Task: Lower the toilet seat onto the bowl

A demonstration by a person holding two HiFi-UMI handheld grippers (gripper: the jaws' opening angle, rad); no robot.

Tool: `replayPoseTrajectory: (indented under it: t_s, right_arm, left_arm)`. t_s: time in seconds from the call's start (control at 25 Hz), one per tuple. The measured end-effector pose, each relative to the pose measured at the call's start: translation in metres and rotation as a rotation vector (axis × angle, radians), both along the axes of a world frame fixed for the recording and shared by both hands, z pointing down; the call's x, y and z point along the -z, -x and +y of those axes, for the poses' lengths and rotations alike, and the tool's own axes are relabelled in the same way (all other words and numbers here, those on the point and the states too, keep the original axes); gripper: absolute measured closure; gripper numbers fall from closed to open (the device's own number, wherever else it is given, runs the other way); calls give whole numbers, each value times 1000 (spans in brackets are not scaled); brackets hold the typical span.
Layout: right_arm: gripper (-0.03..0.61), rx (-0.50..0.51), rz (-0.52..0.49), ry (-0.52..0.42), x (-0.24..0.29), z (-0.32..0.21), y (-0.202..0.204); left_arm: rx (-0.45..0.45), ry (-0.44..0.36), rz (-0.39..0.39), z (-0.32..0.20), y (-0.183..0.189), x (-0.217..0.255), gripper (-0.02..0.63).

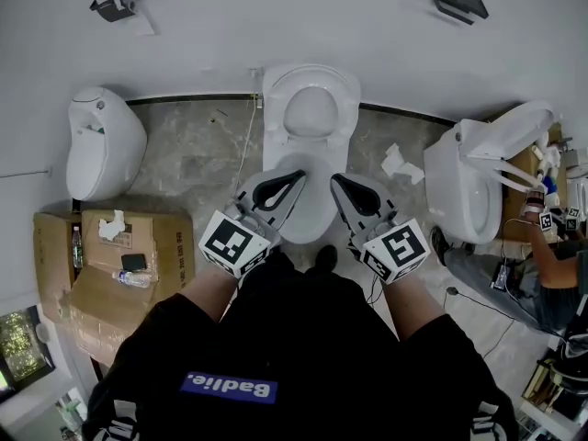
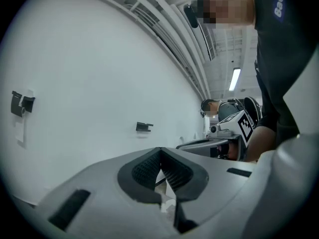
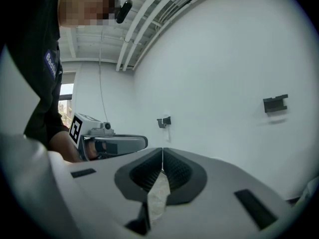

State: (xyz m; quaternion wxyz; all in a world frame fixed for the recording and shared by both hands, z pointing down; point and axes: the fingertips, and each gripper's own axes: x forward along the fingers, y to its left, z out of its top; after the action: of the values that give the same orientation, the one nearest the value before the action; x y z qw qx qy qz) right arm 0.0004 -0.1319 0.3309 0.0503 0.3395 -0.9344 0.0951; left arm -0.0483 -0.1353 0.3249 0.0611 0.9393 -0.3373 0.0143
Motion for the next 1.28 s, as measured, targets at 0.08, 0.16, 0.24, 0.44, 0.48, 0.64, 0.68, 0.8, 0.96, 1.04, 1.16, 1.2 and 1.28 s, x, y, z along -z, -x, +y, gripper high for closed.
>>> replayPoseTrajectory:
  t_s: [0.08,0.16,0.24,0.44,0.48,0.64,0.68,0.8,0.96,1.04,1.16,1.2,1.28]
  right_arm:
    - [551,-30,6,-2,-3,-15,5]
    - [551,-49,11,4,-9,-29,6]
    - [551,-51,11,8,-13,-41,4]
    - [551,-19,22,19,-25,-70,0]
    - [551,-13,26,25,-28,-74,-2]
    - [550,-6,45,55,-48,-96,-19]
    - [549,-10,49,62,-53,-102,-25]
    - [549,-32,51,72,-63,-124,-37]
    - [549,-46,52,87,-76,-147,-40]
    - [549,-42,61,93,-84,-158,-39]
    - [548,-29,79,101,-96,-174,-35]
    - [549,-27,85,104,-101,-180,-34]
    - [548,-27,101,107,-111,-189,-36]
  left_arm:
    - [-14,-9,-7,-16,4,-2,597]
    - [-19,-10,-18,-30,6,-7,598]
    - [-13,-4,-26,-44,7,-12,597]
    - [29,14,-24,-75,6,-24,597]
    - [39,22,-22,-79,7,-27,597]
    - [73,55,-32,-100,4,-47,597]
    - [81,60,-35,-105,3,-52,597]
    - [94,62,-48,-124,3,-62,597]
    - [99,66,-66,-147,5,-76,597]
    - [100,72,-80,-159,7,-84,595]
    - [99,86,-110,-177,12,-100,595]
    - [96,91,-120,-182,12,-107,595]
    - [94,104,-140,-192,13,-121,595]
